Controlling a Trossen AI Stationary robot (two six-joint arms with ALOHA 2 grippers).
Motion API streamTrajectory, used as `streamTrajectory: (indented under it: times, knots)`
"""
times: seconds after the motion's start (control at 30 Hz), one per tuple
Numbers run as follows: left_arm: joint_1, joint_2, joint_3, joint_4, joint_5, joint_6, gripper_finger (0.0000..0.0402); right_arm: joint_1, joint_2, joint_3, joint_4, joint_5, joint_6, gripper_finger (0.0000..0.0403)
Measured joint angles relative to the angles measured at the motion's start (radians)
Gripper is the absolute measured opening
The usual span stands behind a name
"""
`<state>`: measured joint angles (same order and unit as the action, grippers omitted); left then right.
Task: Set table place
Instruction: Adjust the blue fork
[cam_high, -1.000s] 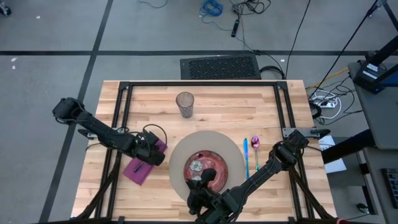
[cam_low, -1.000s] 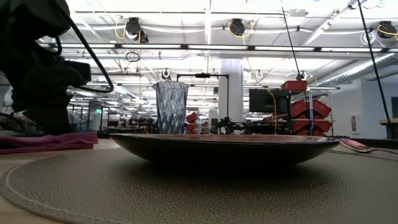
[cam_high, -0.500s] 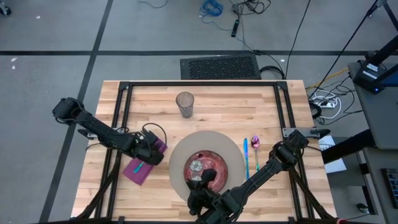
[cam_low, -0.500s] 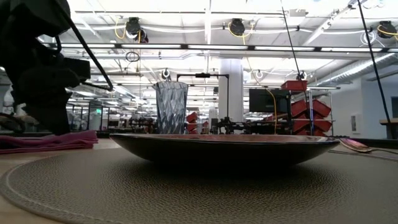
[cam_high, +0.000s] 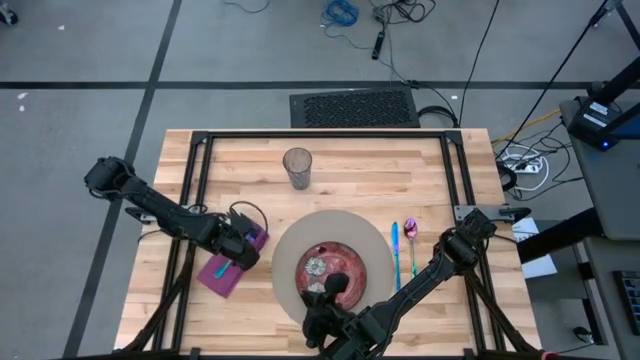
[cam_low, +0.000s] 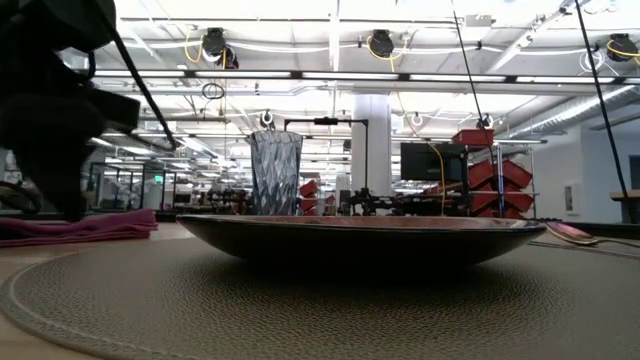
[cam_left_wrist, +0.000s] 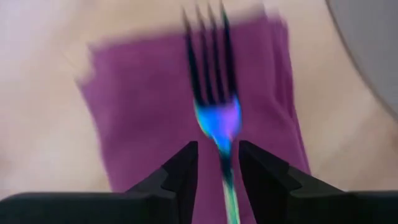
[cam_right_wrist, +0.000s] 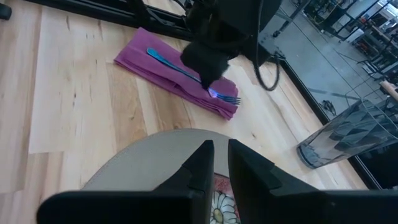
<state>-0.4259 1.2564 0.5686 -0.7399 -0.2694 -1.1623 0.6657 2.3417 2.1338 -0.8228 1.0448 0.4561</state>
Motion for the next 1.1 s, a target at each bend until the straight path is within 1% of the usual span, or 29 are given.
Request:
streamTrajectory:
  times: [0.07, 0.13, 0.4, 0.53, 0.6, 0.67, 0.8, 0.9, 1.1]
  knots:
    - [-0.002, 0.000, 0.000, -0.004, 0.081, 0.017, 0.0103, 0.004, 0.000, 0.000, -0.001, 0.000, 0.000, 0.0034]
    - [-0.010, 0.000, 0.000, -0.006, 0.133, 0.017, 0.0103, 0.004, 0.000, 0.000, -0.001, 0.000, 0.000, 0.0034]
    - [-0.061, 0.000, 0.000, -0.017, 0.243, -0.013, 0.0102, 0.010, 0.000, 0.000, -0.002, -0.003, 0.003, 0.0034]
    - [-0.085, 0.000, 0.000, -0.019, 0.294, -0.078, 0.0102, 0.010, 0.000, 0.000, -0.003, -0.003, 0.001, 0.0034]
    - [-0.099, 0.000, 0.000, -0.014, 0.295, -0.118, 0.0102, 0.010, 0.000, 0.000, -0.003, -0.003, 0.000, 0.0034]
    - [-0.111, 0.000, 0.000, 0.017, 0.274, -0.145, 0.0102, 0.010, 0.000, 0.000, -0.004, -0.003, 0.000, 0.0034]
    - [-0.121, 0.000, 0.000, 0.103, 0.171, -0.188, 0.0102, 0.011, 0.000, 0.000, -0.009, -0.003, -0.004, 0.0034]
    - [-0.108, 0.012, 0.000, 0.171, 0.121, -0.192, 0.0102, 0.016, 0.000, 0.000, -0.017, -0.003, -0.004, 0.0034]
    - [-0.069, 0.108, 0.003, 0.256, 0.114, -0.183, 0.0102, 0.024, 0.000, 0.000, -0.031, -0.003, -0.004, 0.0034]
